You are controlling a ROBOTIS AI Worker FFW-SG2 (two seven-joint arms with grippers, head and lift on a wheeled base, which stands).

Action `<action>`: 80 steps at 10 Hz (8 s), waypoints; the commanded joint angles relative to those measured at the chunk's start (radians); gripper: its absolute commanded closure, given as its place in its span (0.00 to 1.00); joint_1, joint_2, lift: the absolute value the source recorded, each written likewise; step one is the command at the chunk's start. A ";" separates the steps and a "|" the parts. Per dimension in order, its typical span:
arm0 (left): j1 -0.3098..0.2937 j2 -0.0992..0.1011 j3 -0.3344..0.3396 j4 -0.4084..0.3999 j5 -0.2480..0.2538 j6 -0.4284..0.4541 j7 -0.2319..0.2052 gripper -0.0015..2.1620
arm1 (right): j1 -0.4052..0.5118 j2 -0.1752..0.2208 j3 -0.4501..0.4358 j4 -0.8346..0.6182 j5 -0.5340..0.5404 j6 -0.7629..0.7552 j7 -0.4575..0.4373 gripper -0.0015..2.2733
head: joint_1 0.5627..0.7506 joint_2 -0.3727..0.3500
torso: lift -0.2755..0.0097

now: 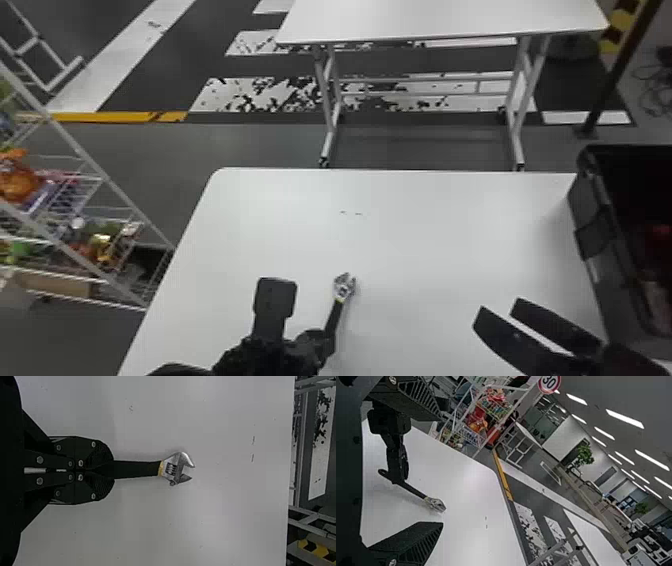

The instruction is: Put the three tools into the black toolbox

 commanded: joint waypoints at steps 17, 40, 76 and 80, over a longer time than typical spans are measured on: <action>0.010 0.061 0.075 -0.197 -0.087 0.160 -0.127 0.09 | -0.009 0.001 -0.107 0.027 -0.108 0.126 0.031 0.03 | 0.70 0.80 | 0.79; -0.668 0.358 -0.398 0.459 -0.377 0.261 -0.818 0.09 | 0.041 0.001 -0.231 0.096 -0.178 0.150 0.203 0.03 | 0.70 0.75 | 0.79; -0.747 0.383 -0.679 0.504 -0.501 0.402 -0.832 0.99 | -0.006 0.001 -0.266 0.149 -0.220 0.153 0.187 0.03 | 0.70 0.73 | 0.79; -0.728 0.400 -0.602 0.355 -0.501 0.501 -0.855 0.99 | -0.032 0.001 -0.263 0.172 -0.216 0.156 0.181 0.03 | 0.70 0.70 | 0.79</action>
